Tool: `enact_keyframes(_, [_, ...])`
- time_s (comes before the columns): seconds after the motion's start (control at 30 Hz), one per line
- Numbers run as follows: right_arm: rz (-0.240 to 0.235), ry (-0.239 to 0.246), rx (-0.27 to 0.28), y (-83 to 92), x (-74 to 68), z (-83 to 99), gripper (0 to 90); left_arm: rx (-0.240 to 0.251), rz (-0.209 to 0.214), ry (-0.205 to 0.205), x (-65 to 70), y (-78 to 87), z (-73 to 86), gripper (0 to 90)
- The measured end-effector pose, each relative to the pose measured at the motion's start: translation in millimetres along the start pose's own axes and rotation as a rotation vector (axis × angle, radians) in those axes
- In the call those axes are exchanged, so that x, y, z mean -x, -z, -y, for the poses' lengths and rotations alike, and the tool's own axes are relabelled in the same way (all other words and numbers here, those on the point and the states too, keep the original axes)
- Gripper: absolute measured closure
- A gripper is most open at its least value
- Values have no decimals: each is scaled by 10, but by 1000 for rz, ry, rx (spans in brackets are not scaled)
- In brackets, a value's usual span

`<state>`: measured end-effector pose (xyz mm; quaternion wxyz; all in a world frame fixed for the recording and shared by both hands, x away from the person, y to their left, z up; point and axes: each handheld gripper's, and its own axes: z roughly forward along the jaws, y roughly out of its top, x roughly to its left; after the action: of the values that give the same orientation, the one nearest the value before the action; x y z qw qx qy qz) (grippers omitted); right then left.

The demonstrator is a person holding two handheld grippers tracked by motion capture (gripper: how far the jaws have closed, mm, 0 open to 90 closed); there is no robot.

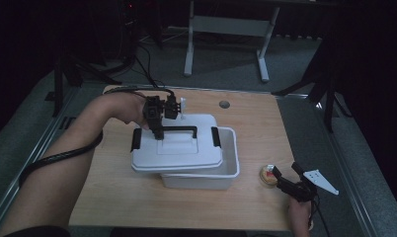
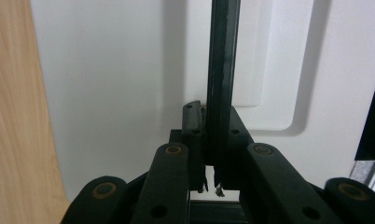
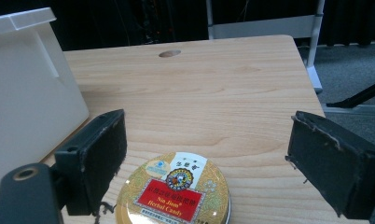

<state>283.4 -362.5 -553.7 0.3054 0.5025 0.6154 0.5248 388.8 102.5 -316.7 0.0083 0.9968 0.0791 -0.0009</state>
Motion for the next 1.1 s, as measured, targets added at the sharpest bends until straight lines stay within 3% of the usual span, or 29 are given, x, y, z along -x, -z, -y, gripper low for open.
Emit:
enact_keyframes(0.3, [5,3,-6,-7,-6,-3,114,22,-4,63,26,-2,460,833])
enact_keyframes(0.6, [8,6,-14,-13,-14,-5,114,44,-3,152,78,19,973,833])
enact_keyframes(1.0, [13,16,-25,-27,-19,-9,114,64,3,275,147,-118,1574,833])
enact_keyframes(1.1, [17,15,-29,-29,-25,-10,114,56,-16,298,168,-141,1694,833])
